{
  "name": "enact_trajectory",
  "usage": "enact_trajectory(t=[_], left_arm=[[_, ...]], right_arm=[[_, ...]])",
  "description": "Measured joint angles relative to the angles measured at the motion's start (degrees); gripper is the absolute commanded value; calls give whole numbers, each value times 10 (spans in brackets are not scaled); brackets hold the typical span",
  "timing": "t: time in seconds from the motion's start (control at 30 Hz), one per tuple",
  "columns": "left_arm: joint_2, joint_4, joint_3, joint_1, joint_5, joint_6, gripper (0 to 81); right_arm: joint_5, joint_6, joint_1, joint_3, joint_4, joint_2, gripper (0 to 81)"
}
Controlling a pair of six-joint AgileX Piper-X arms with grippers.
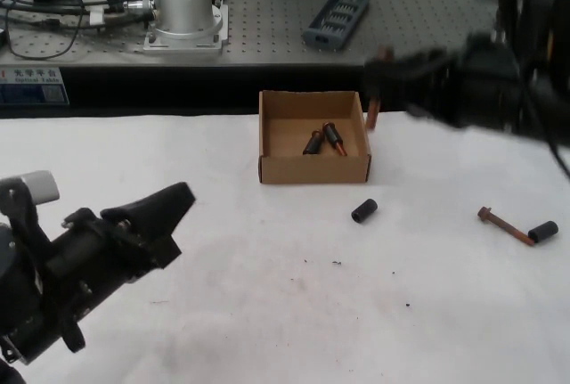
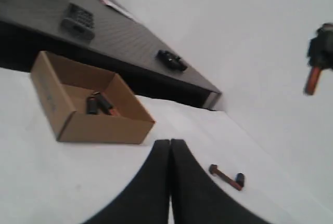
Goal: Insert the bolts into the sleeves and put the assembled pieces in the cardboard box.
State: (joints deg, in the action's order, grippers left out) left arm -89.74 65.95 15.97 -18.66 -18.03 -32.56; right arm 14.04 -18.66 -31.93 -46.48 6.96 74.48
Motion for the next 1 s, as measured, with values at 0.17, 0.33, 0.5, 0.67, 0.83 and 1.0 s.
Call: enact_trajectory(t=[0.17,0.33,0.5,0.67,0.83,1.0], left_arm=[[107,-212,20,0,97,83,7],[140,-373,64,0,136,127,7],[140,-404,69,-2,152,150,7],[140,-413,69,-4,157,163,7],[140,-413,69,-4,157,165,7],[140,-413,69,-4,157,169,7]], right_arm=[[-33,56,15,-136,-125,52,71],[-36,72,28,-208,-184,116,71],[-40,82,42,-320,-255,237,71],[-42,90,45,-418,-295,339,71],[-40,93,45,-504,-304,441,71],[-40,99,45,-549,-303,502,71]])
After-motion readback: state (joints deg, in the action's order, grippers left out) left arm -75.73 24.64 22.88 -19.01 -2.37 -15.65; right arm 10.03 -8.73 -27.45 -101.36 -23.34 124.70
